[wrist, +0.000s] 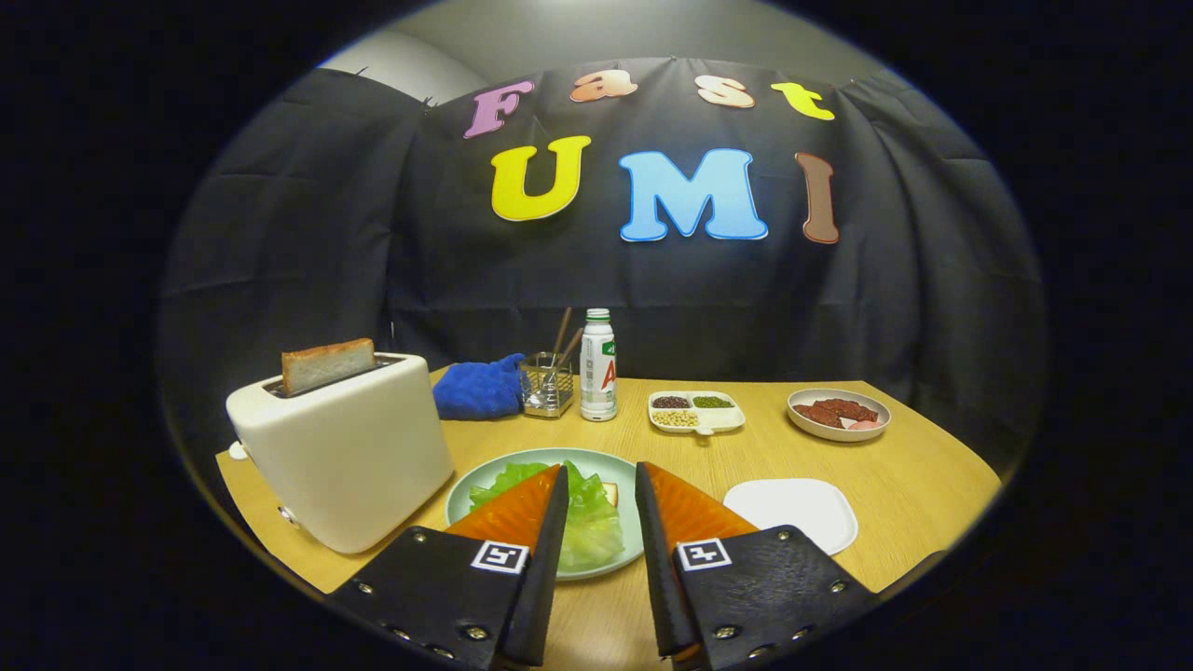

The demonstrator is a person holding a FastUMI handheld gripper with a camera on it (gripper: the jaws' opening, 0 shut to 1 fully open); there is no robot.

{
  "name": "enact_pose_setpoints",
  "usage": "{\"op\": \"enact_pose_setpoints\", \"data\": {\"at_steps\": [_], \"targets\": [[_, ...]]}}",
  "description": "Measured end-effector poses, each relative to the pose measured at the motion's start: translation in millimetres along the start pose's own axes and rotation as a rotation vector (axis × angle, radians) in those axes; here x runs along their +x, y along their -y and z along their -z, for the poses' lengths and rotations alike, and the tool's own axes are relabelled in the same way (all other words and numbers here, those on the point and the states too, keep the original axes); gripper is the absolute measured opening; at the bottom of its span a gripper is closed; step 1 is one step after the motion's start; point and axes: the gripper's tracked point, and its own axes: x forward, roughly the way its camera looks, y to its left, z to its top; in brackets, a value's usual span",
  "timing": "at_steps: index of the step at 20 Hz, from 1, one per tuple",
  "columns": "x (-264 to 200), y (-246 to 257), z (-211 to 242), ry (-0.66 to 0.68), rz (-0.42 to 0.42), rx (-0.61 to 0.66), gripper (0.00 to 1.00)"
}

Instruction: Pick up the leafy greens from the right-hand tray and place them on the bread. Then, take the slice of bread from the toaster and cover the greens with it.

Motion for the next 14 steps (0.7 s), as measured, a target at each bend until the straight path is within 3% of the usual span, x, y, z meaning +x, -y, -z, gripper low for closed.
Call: {"op": "enact_pose_setpoints", "data": {"at_steps": [3,8,14], "targets": [[-7,-9,-11,0.037,0.025,-0.034,0.44],[-22,-53,-41,0.128,-0.032,0.032,0.44],[-27,-130,-67,0.155,-0.128,-0.006,0.44]]}}
